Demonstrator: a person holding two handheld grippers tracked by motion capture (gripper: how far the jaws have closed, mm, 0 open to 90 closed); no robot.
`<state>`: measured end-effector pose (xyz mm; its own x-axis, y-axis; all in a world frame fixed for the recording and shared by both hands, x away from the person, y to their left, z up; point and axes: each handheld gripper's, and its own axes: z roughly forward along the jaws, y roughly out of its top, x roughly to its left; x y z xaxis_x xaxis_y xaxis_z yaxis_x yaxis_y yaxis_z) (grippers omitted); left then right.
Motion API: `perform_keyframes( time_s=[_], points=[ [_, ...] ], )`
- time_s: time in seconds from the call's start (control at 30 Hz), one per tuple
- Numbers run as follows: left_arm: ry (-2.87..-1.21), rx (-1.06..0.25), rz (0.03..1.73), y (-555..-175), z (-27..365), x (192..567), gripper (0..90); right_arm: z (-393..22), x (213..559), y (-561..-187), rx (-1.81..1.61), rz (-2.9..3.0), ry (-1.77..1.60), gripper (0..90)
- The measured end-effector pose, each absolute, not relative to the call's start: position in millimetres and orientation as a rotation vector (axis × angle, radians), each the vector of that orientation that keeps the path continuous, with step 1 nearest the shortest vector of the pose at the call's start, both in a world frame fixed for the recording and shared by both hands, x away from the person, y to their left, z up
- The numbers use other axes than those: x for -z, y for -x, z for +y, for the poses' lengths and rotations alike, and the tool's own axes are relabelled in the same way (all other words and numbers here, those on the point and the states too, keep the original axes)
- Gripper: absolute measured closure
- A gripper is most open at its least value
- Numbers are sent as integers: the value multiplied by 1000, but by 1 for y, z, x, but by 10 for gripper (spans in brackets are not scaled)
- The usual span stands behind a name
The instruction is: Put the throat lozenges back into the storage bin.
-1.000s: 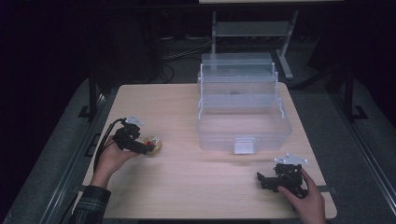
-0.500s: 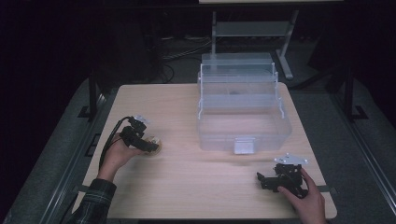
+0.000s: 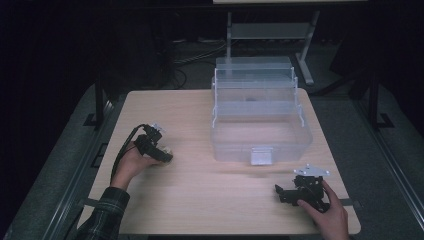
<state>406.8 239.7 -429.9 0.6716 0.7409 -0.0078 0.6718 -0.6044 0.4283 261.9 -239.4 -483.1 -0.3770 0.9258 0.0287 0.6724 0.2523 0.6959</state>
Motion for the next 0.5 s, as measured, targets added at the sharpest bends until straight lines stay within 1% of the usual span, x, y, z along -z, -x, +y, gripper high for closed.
perform_keyframes(
  time_s=[0.23, 0.5],
  points=[
    [-2530, -206, 1117, -410, 234, 437, 133, -239, 483, -262, -893, 2143, -1460, 0],
    [-2562, -205, 1125, -412, 231, 442, 133, -239, 483, -262, -893, 2143, -1459, 0]
  ],
)
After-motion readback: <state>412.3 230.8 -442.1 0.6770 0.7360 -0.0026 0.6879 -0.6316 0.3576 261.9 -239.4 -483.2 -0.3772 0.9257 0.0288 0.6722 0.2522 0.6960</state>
